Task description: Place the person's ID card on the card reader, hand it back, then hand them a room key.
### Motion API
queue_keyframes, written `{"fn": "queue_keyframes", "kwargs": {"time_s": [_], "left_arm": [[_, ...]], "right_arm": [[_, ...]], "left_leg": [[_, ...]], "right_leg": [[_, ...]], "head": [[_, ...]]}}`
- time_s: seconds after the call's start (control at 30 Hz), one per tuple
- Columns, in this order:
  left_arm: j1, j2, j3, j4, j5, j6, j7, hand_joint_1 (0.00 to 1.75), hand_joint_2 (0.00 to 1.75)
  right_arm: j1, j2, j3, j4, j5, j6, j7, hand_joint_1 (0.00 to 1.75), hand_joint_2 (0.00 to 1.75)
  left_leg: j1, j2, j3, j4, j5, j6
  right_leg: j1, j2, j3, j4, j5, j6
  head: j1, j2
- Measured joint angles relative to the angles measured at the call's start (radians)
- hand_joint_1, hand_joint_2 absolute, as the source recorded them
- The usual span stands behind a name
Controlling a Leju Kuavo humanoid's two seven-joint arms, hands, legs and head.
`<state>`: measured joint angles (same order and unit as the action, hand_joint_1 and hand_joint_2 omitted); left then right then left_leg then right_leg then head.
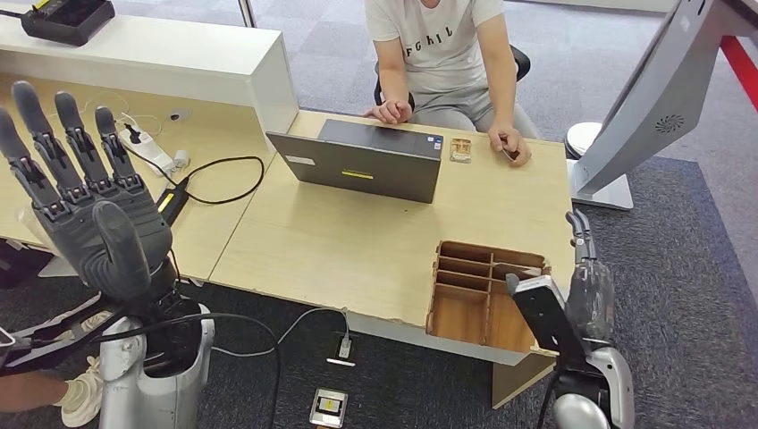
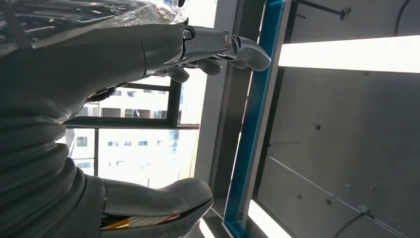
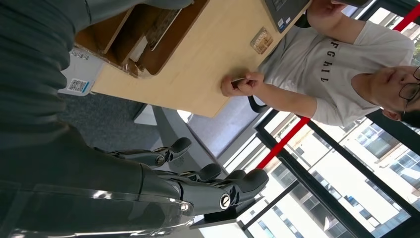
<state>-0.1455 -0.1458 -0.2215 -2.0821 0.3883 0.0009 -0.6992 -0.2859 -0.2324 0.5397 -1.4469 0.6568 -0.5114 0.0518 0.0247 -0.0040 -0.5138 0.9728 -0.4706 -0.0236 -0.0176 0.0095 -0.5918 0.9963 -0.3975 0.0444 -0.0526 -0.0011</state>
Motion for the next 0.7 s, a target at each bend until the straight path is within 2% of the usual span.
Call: {"fn": "queue_keyframes", "kwargs": {"time_s": [0.33, 0.7], "left_arm": [[-0.037, -0.001, 0.002, 0.02, 0.003, -0.049, 0.0, 0.0, 1.75], [-0.042, -0.026, 0.02, 0.038, -0.007, -0.087, 0.0, 0.0, 1.75]], "right_arm": [[-0.004, 0.016, -0.001, 0.025, 0.149, 0.094, 0.019, 0.0, 1.75], [-0.035, 0.043, -0.002, 0.148, 0.153, 0.107, 0.026, 0.0, 1.75]], "left_leg": [[0.0, 0.0, 0.0, 0.0, 0.0, 0.0], [0.0, 0.0, 0.0, 0.0, 0.0, 0.0]], "right_leg": [[0.0, 0.0, 0.0, 0.0, 0.0, 0.0], [0.0, 0.0, 0.0, 0.0, 0.0, 0.0]], "head": [[0.0, 0.0], [0.0, 0.0]]}}
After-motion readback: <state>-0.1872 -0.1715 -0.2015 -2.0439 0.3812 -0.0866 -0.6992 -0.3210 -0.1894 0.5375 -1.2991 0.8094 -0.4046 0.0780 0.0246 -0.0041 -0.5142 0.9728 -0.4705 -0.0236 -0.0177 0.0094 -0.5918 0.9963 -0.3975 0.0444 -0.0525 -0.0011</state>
